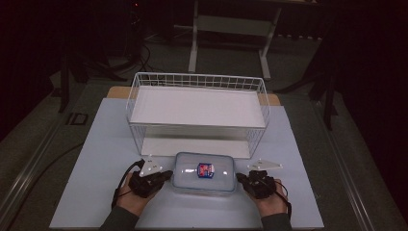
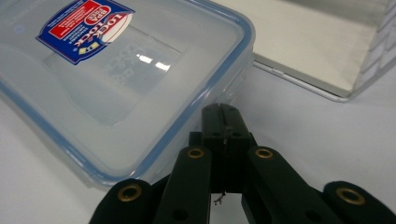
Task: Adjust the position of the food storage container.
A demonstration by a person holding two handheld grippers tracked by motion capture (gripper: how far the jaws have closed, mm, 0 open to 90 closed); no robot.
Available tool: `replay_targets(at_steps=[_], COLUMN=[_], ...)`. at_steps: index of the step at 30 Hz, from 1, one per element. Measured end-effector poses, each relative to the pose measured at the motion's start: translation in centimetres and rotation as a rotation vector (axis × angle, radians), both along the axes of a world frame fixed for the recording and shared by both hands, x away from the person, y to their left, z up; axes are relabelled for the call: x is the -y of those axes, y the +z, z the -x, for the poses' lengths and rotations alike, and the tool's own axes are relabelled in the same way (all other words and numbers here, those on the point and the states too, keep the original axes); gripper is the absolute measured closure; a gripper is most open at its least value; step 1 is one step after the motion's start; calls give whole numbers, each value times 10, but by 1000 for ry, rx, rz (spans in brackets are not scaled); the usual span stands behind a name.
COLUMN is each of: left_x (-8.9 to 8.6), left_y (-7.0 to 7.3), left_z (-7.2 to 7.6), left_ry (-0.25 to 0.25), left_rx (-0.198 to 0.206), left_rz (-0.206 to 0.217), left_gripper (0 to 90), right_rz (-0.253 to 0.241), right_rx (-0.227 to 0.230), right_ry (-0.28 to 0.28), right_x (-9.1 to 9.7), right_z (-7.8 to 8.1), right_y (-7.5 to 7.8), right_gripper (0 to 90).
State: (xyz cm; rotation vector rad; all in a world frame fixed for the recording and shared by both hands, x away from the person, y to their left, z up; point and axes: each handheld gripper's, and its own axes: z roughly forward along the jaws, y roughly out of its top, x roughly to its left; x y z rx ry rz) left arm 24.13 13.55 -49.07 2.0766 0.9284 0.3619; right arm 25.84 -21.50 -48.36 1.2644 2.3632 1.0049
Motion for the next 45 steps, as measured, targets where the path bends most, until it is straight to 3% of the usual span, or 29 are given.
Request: replay_targets(at_steps=[25, 30, 33, 39, 45], left_x=[-6, -10, -14, -26, -38], left_y=[1, 0, 1, 4, 11], left_z=[11, 7, 3, 0, -1], left_ry=[-6, -39, -46, -1, 27], left_rx=[-7, -9, -9, 14, 47], left_rz=[22, 36, 63, 86, 123], left_gripper=[894, 889, 858, 812, 705], right_rz=[-31, -28, -20, -9, -57], right_rx=[6, 18, 24, 52, 110], right_ry=[17, 17, 21, 19, 52], right_x=[-3, -3, -3, -3, 4], right_z=[-3, -4, -4, 0, 12], right_y=[-2, -3, -3, 3, 16], right_gripper=[900, 900, 900, 861, 759])
